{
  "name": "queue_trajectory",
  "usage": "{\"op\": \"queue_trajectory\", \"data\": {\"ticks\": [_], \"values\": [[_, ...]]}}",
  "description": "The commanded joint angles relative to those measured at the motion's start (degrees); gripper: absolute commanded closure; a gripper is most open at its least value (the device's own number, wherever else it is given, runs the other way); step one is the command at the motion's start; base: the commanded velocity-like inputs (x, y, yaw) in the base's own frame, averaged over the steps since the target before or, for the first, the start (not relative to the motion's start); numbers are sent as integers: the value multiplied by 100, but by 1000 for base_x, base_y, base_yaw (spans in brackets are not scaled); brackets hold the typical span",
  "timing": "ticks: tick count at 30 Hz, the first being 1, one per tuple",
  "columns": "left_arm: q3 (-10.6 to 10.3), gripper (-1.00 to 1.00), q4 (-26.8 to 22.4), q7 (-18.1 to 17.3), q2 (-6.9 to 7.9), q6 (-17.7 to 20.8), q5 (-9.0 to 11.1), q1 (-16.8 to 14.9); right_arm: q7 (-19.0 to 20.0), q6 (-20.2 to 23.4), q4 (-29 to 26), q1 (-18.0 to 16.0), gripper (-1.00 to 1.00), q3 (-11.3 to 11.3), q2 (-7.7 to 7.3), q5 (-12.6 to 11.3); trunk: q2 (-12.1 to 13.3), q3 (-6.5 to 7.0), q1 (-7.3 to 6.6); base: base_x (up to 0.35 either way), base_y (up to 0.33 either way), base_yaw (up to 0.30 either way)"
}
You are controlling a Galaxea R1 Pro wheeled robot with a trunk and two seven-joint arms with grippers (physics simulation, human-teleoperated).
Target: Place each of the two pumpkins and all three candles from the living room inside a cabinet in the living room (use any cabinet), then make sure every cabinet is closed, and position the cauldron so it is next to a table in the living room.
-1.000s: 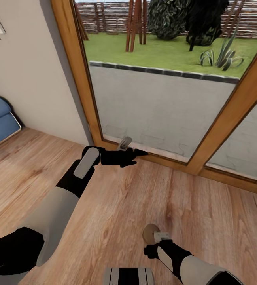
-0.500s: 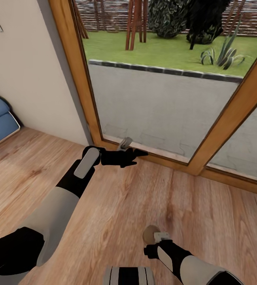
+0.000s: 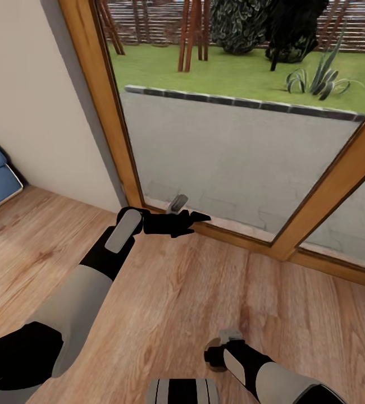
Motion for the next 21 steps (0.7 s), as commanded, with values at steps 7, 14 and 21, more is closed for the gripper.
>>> {"op": "queue_trajectory", "data": {"ticks": [7,14,21], "values": [[1,-100,-1,2,0,16,2,-3,-32,24,-13,-1,100,49,-2,-60,-1,-4,-1,6,0,0],[1,-100,-1,2,0,16,-1,-3,-36,-161,-11,0,100,56,-2,-58,-1,-4,-1,0,0,0],[-27,-100,5,2,0,13,-6,-3,-34,-196,-8,7,100,57,-2,-59,0,18,-3,0,0,0]]}}
